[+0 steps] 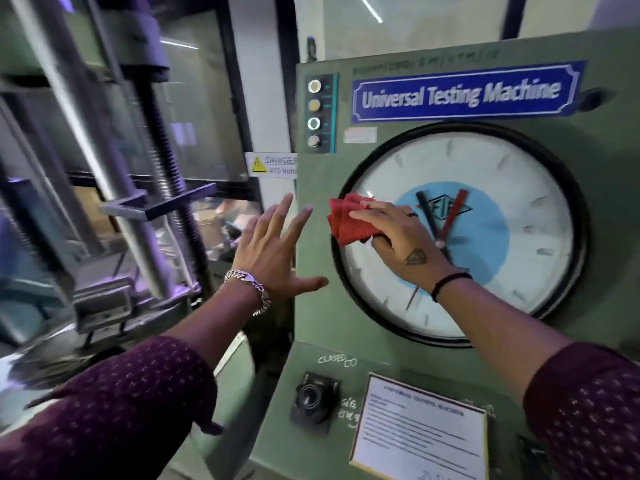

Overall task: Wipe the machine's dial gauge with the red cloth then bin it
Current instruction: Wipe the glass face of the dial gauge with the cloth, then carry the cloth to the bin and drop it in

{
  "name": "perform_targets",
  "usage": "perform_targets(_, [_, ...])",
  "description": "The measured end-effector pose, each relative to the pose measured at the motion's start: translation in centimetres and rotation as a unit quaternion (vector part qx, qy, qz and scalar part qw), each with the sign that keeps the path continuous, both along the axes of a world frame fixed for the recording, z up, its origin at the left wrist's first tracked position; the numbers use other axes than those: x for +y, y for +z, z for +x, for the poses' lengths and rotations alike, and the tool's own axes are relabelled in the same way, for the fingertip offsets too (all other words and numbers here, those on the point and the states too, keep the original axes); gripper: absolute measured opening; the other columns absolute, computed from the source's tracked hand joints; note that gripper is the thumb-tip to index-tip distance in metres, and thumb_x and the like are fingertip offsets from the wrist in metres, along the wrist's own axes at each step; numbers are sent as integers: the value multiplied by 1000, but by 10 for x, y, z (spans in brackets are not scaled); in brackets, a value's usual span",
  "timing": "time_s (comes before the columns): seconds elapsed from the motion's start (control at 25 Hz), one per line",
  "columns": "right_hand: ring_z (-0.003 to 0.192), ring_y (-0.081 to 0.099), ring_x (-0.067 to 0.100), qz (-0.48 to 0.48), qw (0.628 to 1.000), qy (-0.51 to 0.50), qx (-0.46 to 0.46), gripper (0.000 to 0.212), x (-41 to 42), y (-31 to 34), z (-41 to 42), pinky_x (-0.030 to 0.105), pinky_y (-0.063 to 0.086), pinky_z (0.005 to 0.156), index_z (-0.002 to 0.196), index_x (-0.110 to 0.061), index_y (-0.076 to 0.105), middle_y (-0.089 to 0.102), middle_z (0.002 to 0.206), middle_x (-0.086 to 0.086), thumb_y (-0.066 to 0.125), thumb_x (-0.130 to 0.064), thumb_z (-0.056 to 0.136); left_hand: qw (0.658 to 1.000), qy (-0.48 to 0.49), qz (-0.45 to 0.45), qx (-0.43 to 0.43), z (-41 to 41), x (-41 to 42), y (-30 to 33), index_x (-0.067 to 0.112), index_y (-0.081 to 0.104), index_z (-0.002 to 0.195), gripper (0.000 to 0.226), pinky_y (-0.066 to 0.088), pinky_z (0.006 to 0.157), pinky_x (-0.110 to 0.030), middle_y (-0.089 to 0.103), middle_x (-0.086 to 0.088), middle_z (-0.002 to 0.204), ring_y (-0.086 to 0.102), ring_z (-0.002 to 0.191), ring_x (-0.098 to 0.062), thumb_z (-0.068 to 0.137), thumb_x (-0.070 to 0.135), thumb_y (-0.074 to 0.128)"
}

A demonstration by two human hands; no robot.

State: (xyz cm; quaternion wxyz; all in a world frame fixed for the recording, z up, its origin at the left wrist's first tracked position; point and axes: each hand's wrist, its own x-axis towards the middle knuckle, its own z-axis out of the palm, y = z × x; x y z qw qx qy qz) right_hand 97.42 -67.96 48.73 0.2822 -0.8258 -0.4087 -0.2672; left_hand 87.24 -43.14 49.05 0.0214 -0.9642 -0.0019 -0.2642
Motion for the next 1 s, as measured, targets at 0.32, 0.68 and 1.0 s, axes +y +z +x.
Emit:
perform_targets(0.32, [125,61,48,-37,993,109,33,62,117,-10,-66,55,48,113,149,-20,69,63,156,11,59,-1,92,994,105,-10,16,-116,93,-14,40,9,174,137,19,133,-59,-1,0,184,17,165,-33,65,91,73])
perform_targets(0.68, [137,57,41,-103,973,182,98,62,264,-82,-143,55,44,118,152,-22,67,60,160,9,63,-1,93,976,182,-110,41,-222,214,-100,44,12,173,135,28,130,-61,9,-2,183,24,164,-35,61,97,66])
perform_targets(1.0, [130,59,44,-152,942,212,213,68,372,-227,-219,46,42,119,149,-24,69,60,158,13,68,8,89,940,233,-202,147,-332,299,-235,44,4,174,139,27,131,-56,4,-3,184,24,163,-35,62,96,69])
